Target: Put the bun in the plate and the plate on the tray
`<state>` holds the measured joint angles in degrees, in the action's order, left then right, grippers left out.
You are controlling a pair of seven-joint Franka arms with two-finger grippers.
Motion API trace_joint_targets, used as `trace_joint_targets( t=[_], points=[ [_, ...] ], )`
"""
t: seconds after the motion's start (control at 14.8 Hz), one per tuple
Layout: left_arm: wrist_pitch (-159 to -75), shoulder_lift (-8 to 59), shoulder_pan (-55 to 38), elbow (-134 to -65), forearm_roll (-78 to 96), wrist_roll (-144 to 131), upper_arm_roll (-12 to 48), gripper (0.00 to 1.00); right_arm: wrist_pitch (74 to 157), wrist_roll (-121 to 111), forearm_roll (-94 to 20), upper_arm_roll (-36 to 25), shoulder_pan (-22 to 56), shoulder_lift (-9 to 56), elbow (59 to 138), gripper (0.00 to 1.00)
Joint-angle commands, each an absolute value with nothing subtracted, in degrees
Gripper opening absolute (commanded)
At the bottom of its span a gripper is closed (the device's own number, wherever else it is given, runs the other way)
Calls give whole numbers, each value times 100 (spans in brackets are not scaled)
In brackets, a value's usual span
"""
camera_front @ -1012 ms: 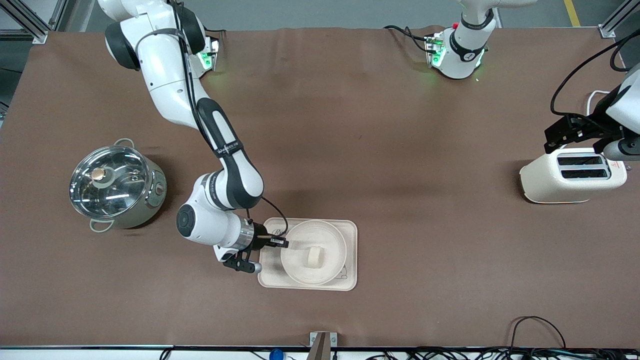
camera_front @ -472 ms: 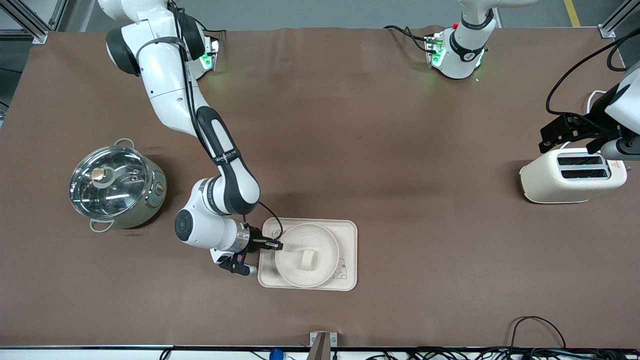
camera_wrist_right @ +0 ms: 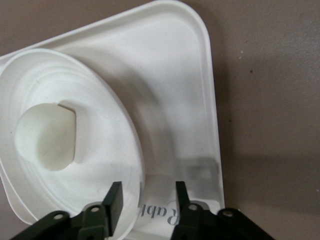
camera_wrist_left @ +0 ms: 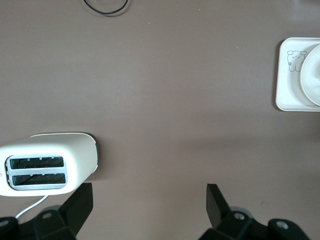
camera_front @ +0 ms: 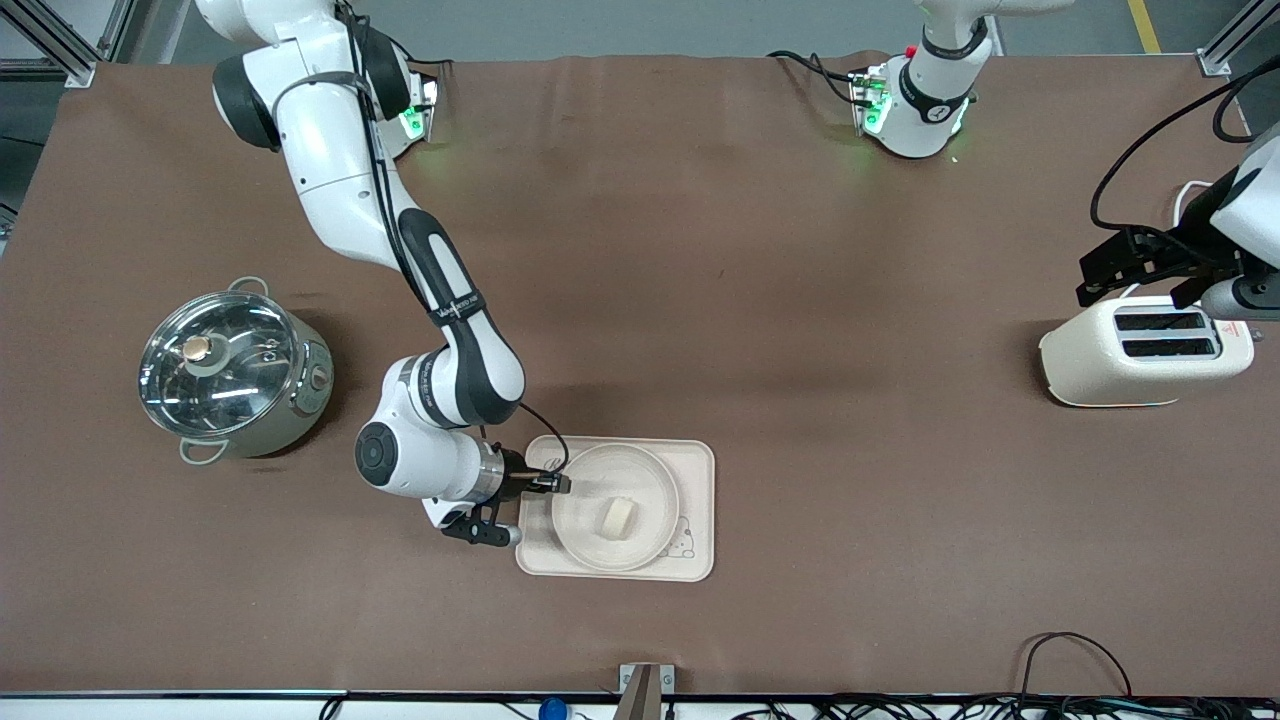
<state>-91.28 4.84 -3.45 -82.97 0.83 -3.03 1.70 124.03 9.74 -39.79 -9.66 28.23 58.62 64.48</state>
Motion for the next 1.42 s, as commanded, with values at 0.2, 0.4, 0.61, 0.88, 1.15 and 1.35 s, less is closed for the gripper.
trace_joint_targets(
  t=[0.2,0.4,0.61,0.88,1.15,1.35],
  points=[
    [-9114,527,-352,-8209,79,-220,132,100,11857,1054,-2448,-1116,2760,5037,6486,100],
    [-9079,519,-352,-8218,79,-220,141,100,10963,1072,-2092,-1290,2716,4379,6548,100],
    [-9079,527,-360,-8209,79,-228,141,100,10442,845,-1803,-1730,2707,3624,6871,100],
    [-9079,519,-360,-8209,105,-211,149,100,10292,536,-1003,-1810,2655,2525,7741,100],
    [-9070,510,-360,-8209,123,-211,149,100,10072,133,-835,-1819,2409,1690,8383,100],
    [-9070,510,-360,-8209,123,-211,149,100,9853,-525,-563,-1548,1812,1092,8692,100]
  ],
)
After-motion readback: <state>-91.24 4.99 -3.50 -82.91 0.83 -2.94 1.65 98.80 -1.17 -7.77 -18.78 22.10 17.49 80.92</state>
